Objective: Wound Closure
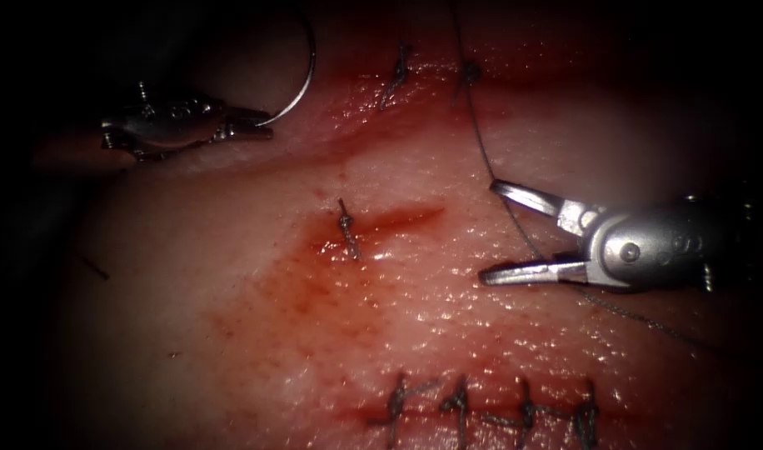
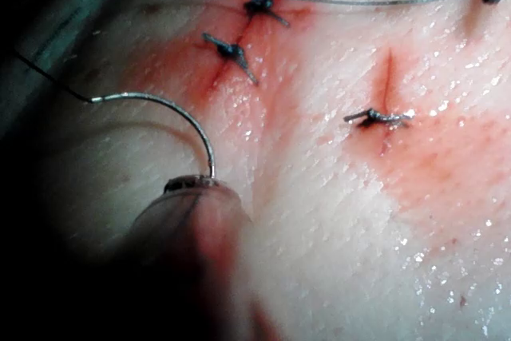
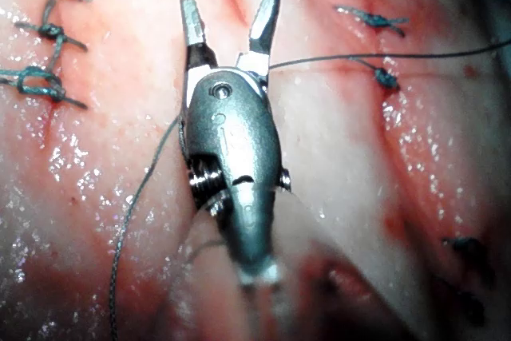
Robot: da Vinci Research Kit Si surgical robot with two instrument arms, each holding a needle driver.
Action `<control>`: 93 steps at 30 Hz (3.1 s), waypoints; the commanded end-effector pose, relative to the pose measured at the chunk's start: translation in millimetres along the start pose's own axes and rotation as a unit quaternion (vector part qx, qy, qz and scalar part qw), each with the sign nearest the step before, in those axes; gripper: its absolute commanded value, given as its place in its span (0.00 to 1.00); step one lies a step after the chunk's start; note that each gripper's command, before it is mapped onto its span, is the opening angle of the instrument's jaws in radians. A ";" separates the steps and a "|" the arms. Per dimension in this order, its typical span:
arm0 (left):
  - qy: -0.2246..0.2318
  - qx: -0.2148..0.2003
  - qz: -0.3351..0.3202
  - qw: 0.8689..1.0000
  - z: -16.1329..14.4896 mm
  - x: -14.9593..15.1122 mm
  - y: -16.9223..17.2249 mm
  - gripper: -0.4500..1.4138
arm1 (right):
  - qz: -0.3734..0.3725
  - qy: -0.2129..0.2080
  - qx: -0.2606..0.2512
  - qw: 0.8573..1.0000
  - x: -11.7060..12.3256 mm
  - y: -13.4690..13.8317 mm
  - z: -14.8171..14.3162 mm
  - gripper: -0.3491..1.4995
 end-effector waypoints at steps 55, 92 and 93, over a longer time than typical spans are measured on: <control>0.003 0.131 0.136 0.982 -4.5 12.8 18.4 0.28 | 0.280 -0.071 -0.121 0.950 5.3 4.3 7.1 0.00; 0.240 -0.346 -0.222 0.880 -3.8 15.3 11.8 0.76 | 0.077 0.168 0.134 0.974 6.9 4.0 7.0 0.00; 0.239 -0.351 -0.217 0.879 -3.7 15.4 12.0 0.75 | 0.074 0.170 0.136 0.973 6.9 3.9 7.0 0.00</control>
